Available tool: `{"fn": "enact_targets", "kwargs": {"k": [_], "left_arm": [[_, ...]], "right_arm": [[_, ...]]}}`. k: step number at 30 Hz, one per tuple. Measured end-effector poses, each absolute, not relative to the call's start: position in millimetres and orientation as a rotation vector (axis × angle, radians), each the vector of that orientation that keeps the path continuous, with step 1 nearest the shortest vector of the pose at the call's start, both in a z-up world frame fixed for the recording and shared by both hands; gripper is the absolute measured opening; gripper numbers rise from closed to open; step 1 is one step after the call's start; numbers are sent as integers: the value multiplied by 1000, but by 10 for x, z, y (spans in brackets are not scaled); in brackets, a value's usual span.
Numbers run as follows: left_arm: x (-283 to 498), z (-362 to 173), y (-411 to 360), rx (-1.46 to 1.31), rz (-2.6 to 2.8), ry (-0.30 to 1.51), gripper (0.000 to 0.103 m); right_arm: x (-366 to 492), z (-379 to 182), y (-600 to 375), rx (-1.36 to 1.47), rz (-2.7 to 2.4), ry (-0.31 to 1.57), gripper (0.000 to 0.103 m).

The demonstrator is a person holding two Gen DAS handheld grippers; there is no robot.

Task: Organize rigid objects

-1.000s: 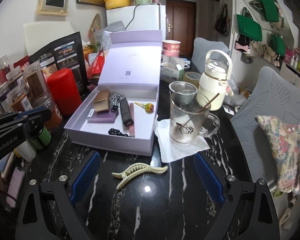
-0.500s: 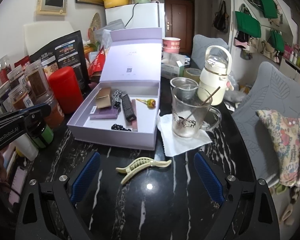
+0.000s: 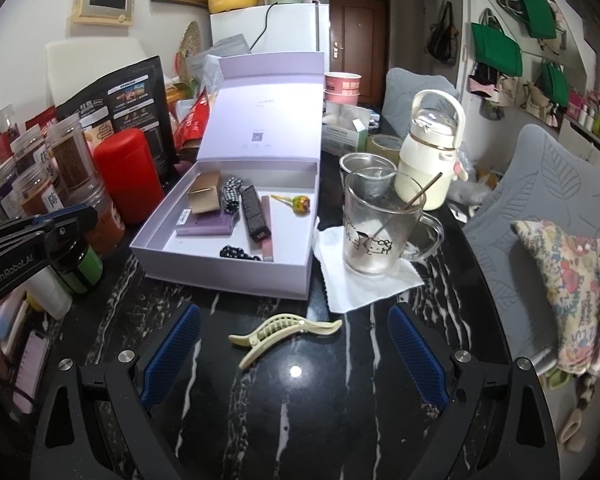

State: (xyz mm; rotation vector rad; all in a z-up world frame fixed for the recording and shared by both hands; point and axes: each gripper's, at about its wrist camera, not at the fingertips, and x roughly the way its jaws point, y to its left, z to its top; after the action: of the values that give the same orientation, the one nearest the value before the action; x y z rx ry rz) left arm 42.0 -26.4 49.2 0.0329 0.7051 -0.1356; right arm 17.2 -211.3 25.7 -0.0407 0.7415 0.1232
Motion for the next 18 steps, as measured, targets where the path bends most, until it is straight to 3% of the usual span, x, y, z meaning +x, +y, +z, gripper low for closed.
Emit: {"fn": "enact_targets", "kwargs": {"k": [18], "left_arm": [[423,544,-251,42,-110,697,7]], "right_arm": [[178,247,-2109,-53,115,736,96]]}}
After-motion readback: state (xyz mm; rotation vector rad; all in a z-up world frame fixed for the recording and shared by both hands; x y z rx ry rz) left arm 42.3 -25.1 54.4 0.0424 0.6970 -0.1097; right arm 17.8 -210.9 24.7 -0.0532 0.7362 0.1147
